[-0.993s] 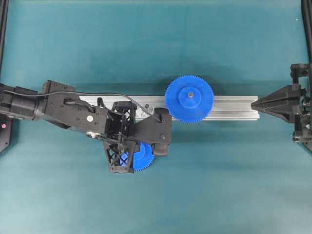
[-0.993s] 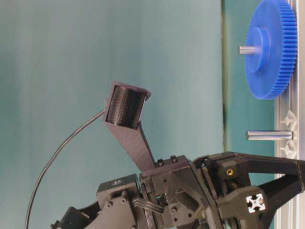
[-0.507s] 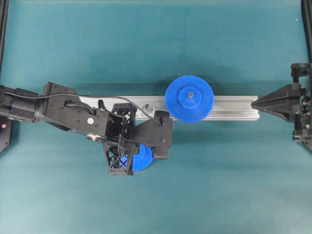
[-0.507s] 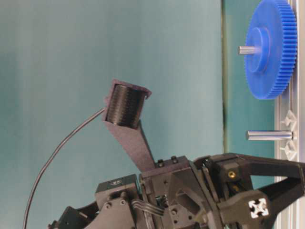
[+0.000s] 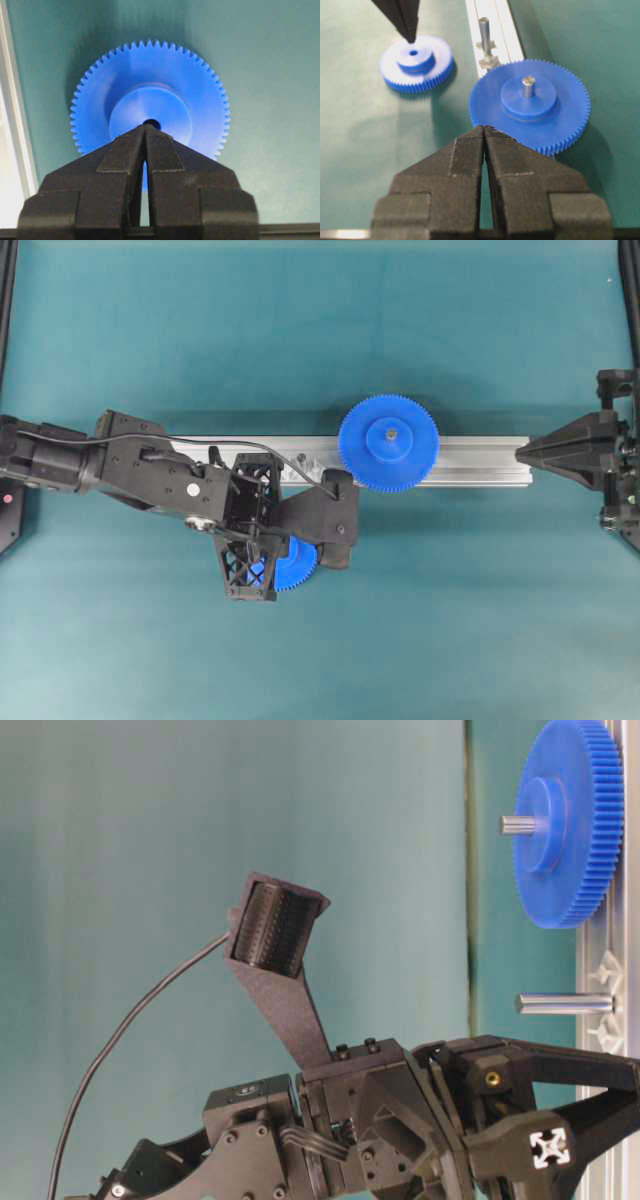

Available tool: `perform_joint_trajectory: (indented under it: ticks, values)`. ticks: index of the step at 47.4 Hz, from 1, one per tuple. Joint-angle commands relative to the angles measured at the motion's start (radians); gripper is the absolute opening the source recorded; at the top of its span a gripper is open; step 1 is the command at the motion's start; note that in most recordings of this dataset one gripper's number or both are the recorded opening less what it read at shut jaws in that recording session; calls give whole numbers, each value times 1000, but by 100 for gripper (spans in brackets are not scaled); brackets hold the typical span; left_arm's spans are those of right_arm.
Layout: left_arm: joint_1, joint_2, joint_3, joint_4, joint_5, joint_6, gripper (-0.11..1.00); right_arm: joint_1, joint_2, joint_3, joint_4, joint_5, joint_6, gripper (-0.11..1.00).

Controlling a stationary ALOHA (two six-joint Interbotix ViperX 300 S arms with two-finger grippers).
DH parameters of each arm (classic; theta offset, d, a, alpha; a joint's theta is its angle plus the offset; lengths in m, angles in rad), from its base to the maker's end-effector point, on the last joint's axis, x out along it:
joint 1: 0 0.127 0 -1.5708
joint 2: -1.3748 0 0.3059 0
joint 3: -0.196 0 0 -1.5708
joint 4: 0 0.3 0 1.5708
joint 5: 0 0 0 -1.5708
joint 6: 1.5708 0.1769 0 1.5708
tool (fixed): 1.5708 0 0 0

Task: Find the location of the shaft and insert the small gear.
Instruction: 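Lower the open left gripper over the small blue gear's hub, then close the left gripper on the small blue gear's hub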

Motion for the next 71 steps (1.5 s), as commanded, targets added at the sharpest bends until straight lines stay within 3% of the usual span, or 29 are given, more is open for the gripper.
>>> perform_joint_trajectory:
  ticks: [1,14,20,25,34,39,71]
  values:
    - [-9,-17,-20,3,5,0,1,-2,6,-9,0,-5,9,5]
    - [-9,-12,-21,3,20,6,2,-3,-6,-5,2,-6,9,5]
    - [-9,-8,-23,3,21,9,8,-3,-12,-2,2,-6,9,5]
    - [-9,-3,-23,3,20,8,23,-3,-20,2,0,-6,9,5]
    - [-9,0,-26,3,-2,3,76,-3,-26,3,0,-6,9,5]
    - [-9,2,-29,2,-18,2,93,-3,-26,3,0,-5,9,5]
    - [-9,25,-38,2,-12,-5,92,-5,-28,5,0,-5,9,5]
